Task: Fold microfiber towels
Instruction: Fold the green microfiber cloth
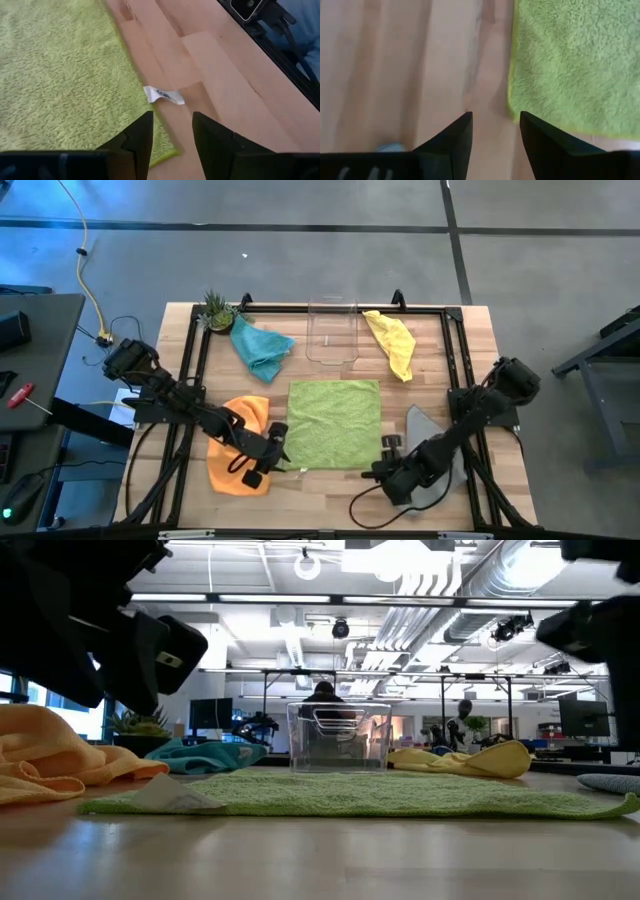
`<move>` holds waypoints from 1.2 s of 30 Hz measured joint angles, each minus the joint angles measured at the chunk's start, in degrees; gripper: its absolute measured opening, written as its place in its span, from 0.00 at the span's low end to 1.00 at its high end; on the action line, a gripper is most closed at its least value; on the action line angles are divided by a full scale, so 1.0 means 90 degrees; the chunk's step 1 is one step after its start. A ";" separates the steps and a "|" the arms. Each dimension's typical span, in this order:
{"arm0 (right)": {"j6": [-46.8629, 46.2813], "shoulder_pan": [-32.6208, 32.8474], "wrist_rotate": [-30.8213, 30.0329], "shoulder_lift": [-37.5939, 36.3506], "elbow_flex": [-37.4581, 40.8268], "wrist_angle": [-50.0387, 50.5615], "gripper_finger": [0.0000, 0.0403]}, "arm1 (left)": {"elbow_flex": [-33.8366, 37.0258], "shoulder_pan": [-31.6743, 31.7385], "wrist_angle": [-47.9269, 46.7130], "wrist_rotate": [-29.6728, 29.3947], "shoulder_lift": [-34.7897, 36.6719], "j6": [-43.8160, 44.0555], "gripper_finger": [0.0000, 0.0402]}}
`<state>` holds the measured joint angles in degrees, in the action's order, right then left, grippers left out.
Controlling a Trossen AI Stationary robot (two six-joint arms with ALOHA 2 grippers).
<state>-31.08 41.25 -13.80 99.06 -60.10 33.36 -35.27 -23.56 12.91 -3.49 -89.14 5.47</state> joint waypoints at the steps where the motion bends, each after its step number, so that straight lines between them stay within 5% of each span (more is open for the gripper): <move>1: 0.0101 -0.0042 -0.0009 0.0058 0.0000 -0.0009 0.39 | 0.0000 -0.0022 0.0011 -0.0013 0.0000 0.0022 0.32; 12: 0.0735 -0.0222 0.0158 0.0519 0.0000 -0.0307 0.29 | 0.0000 -0.0026 0.0019 0.0014 0.0000 0.0108 0.32; 23: 0.0604 -0.0334 0.0026 0.0635 0.0000 -0.0351 0.02 | 0.0000 -0.0098 0.0010 0.0076 0.0000 0.0258 0.31; 36: 0.0538 -0.0407 0.0010 0.0635 0.0000 -0.0495 0.01 | -0.0063 -0.0596 -0.0750 -0.0531 -0.0032 0.0385 0.32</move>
<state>-26.24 37.59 -13.72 104.77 -60.10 28.91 -35.83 -28.93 6.16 -8.27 -89.43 8.93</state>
